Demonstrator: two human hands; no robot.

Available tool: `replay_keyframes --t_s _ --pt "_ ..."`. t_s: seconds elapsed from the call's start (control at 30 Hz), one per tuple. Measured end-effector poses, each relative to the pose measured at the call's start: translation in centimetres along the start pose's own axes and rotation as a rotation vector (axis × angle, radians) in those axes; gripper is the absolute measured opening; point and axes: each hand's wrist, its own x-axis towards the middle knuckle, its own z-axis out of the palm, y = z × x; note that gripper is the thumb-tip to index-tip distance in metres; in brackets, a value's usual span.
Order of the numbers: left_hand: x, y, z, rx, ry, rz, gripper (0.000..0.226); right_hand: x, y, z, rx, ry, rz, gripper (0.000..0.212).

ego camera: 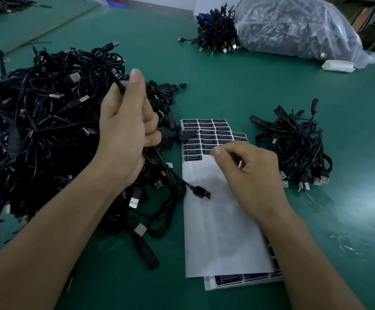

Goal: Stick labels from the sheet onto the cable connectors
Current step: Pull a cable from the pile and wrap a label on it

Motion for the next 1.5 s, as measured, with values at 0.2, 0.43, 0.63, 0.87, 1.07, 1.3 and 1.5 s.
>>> replay_keyframes --t_s 0.2,0.43,0.63,0.87,1.07,1.3,1.5 --pt "-0.3 -0.3 -0.1 0.143 -0.036 0.038 0.033 -0.1 0.1 -0.5 -0.353 -0.035 0.3 0.057" --pt "-0.6 -1.3 0.1 0.365 -0.16 0.15 0.029 -0.2 -0.4 -0.3 -0.397 -0.141 0.339 0.075" --pt "-0.4 -2.7 -0.3 0.6 -0.248 0.101 0.015 0.4 -0.4 -0.1 -0.172 -0.029 0.28 0.067" --pt "-1.3 -3.1 0.2 0.848 -0.35 0.186 0.033 0.6 -0.9 -1.0 0.208 0.024 0.338 0.053" --pt "-1.9 -3.0 0.7 0.817 -0.388 0.086 0.045 0.5 -1.4 -0.9 0.333 -0.096 0.362 0.051" --pt "-2.1 -3.2 1.1 0.891 -0.38 0.121 0.036 0.6 -1.1 -0.7 0.467 -0.001 0.424 0.019" --pt "-2.1 -3.5 1.6 0.78 -0.302 0.167 0.04 0.6 -1.0 -0.3 0.565 0.02 0.477 0.026"
